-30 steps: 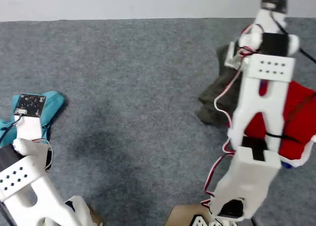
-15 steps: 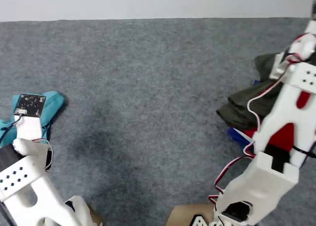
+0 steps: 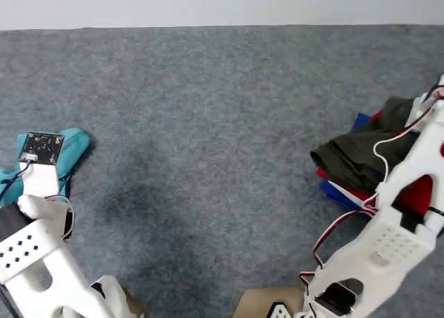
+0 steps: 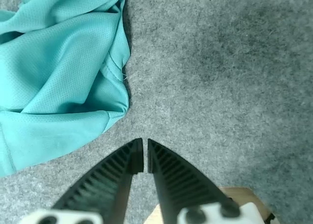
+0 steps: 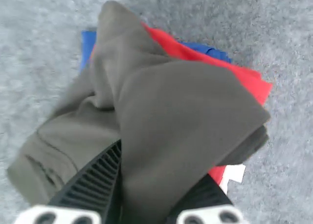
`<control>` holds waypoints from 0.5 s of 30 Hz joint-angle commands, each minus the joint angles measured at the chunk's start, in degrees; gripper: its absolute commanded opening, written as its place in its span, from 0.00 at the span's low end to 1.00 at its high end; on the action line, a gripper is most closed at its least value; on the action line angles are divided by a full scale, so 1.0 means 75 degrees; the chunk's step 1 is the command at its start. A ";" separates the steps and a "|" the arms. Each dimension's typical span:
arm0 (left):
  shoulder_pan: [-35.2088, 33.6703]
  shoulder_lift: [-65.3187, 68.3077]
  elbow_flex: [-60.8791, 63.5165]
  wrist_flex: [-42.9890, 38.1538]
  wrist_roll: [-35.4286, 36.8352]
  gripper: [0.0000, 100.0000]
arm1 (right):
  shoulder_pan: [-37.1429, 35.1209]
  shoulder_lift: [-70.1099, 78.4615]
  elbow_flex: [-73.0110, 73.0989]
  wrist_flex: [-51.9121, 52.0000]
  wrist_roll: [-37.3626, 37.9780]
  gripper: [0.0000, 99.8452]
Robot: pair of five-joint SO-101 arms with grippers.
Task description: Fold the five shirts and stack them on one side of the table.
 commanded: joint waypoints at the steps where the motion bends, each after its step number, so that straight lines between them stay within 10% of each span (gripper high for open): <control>1: 0.0059 -0.0141 -0.0029 -0.0059 -0.0023 0.02 | 0.0264 0.0123 -0.0082 -0.0428 0.0223 0.01; 10: 0.0059 -0.0117 -0.0029 -0.0059 -0.0023 0.02 | 0.0721 0.0311 -0.0082 -0.1084 0.1606 0.02; 15: 0.0059 -0.0117 -0.0029 -0.0059 -0.0023 0.02 | 0.0803 0.0217 -0.0305 -0.0369 0.1313 0.26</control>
